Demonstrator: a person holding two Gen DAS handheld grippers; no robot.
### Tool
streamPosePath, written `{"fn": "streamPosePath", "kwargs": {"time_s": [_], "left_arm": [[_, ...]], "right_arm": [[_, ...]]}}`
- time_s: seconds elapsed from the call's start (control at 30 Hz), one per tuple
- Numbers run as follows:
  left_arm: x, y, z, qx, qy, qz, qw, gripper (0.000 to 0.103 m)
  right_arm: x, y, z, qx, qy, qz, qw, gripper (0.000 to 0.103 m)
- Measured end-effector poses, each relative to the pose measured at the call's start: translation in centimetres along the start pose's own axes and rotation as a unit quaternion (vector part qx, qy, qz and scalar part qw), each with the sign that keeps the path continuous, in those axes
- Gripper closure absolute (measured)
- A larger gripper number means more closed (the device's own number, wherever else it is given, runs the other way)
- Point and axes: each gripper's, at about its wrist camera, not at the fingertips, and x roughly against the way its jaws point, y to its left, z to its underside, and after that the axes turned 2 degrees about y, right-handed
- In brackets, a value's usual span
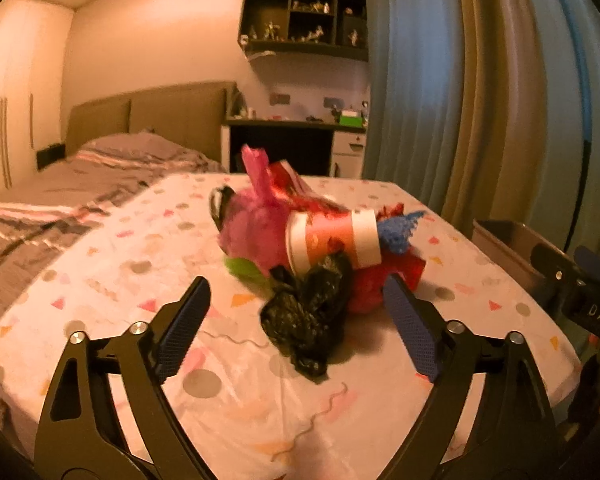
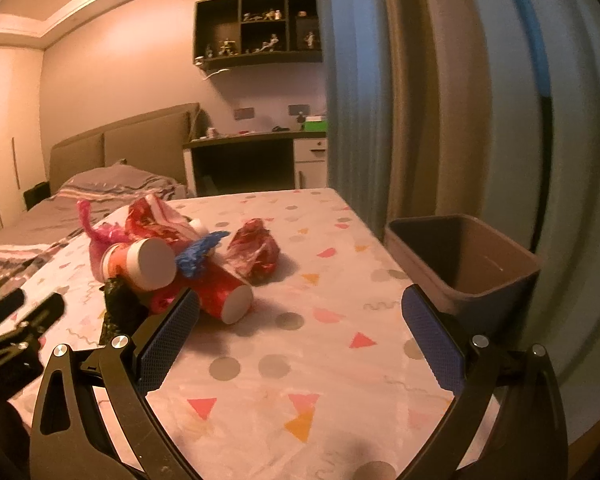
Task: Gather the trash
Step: 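Grasp the black plastic bag with the left gripper while the right gripper grasps the pink bag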
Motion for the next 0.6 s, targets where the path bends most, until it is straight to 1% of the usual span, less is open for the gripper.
{"fn": "streamPosePath", "kwargs": {"time_s": [0.07, 0.17, 0.2, 0.23, 0.3, 0.33, 0.4, 0.43, 0.53, 0.57, 0.6], "left_arm": [[-1.4, -0.6, 0.0, -0.006, 0.013, 0.012, 0.9998, 0.024], [-3.8, -2.2, -0.3, -0.03, 0.032, 0.014, 0.9989, 0.028], [-4.0, -1.0, 0.3, -0.032, 0.039, 0.017, 0.9986, 0.031], [-5.2, -1.4, 0.2, -0.037, 0.054, 0.018, 0.9977, 0.033], [-6.7, -1.7, 0.2, -0.041, 0.071, 0.015, 0.9965, 0.043], [-7.4, -1.8, 0.2, -0.041, 0.08, 0.015, 0.9958, 0.045], [-8.5, -1.4, 0.4, -0.037, 0.105, 0.011, 0.9938, 0.053], [-8.9, -1.3, 0.5, -0.033, 0.112, 0.015, 0.993, 0.056], [-9.5, -0.9, 0.7, -0.019, 0.124, 0.021, 0.9919, 0.072], [-9.4, -0.7, 0.7, -0.015, 0.123, 0.025, 0.992, 0.079], [-8.7, 0.2, 1.0, -0.011, 0.122, 0.029, 0.9921, 0.084]], "right_arm": [[-0.4, 0.5, 0.1, 0.004, 0.001, -0.01, 1.0, 0.005], [-1.0, 1.1, 0.1, 0.011, 0.005, -0.019, 1.0, 0.007], [-1.2, 1.3, 0.0, 0.012, 0.006, -0.023, 1.0, 0.007], [-1.3, 1.3, 0.0, 0.013, 0.007, -0.026, 1.0, 0.008], [-1.5, 1.5, -0.1, 0.013, 0.009, -0.032, 0.999, 0.009], [-1.7, 1.6, -0.1, 0.014, 0.01, -0.036, 0.999, 0.01], [-2.0, 2.0, -0.1, 0.02, 0.011, -0.042, 0.999, 0.011], [-2.2, 2.2, -0.2, 0.023, 0.013, -0.046, 0.999, 0.011], [-2.5, 2.8, -0.2, 0.03, 0.015, -0.06, 0.998, 0.013], [-2.6, 3.1, -0.2, 0.034, 0.015, -0.064, 0.997, 0.013], [-2.7, 3.4, -0.3, 0.036, 0.016, -0.068, 0.997, 0.013]]}}
